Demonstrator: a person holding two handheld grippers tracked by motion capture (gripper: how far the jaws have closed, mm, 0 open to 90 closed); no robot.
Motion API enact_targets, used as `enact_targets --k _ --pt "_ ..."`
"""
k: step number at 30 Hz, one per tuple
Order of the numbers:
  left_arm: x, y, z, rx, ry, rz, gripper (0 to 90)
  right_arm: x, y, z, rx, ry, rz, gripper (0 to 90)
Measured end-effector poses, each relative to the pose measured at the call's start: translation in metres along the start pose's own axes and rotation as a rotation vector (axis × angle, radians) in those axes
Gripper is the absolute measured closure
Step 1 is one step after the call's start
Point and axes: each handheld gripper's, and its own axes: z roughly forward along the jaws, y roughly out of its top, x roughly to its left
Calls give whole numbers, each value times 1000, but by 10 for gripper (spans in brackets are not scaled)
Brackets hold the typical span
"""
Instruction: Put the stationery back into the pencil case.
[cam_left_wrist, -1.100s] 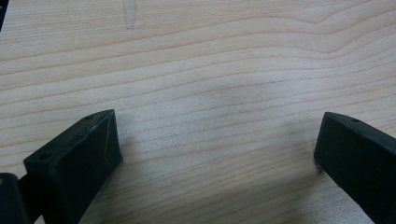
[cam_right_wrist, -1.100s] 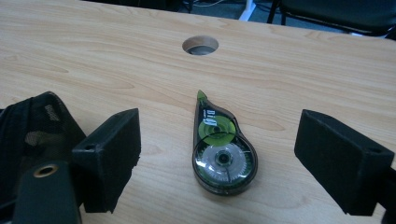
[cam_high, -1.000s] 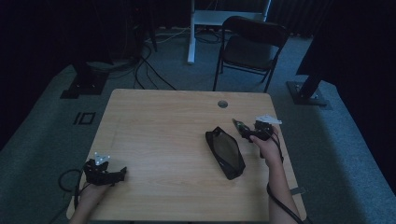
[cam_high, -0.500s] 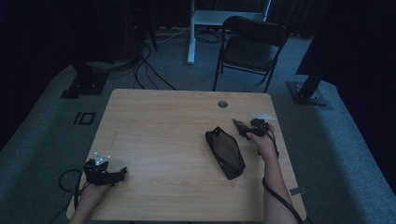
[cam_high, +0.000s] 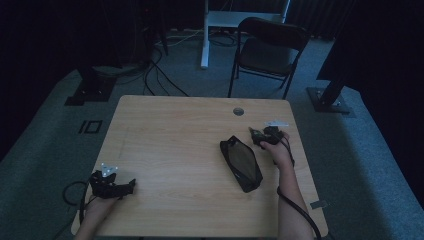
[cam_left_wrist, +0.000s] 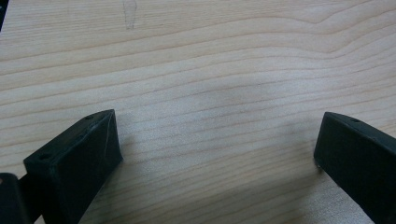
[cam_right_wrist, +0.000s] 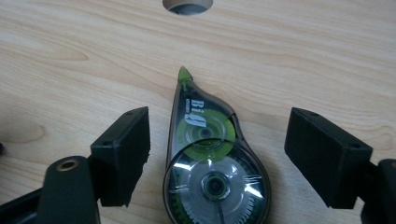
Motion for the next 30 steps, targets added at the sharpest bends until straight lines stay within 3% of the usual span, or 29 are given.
enact_targets --k 8,14,16,19,30 --pt "0 0 0 0 0 0 6 1 0 6 24 5 9 275" --pt "0 0 0 0 0 0 6 2 0 7 44 2 -26 314" --pt "0 0 0 0 0 0 6 2 0 7 45 13 -10 349" --pt "0 0 0 0 0 0 6 3 0 6 38 32 -26 435" --pt "0 0 0 0 0 0 6 8 3 0 53 -12 -19 493"
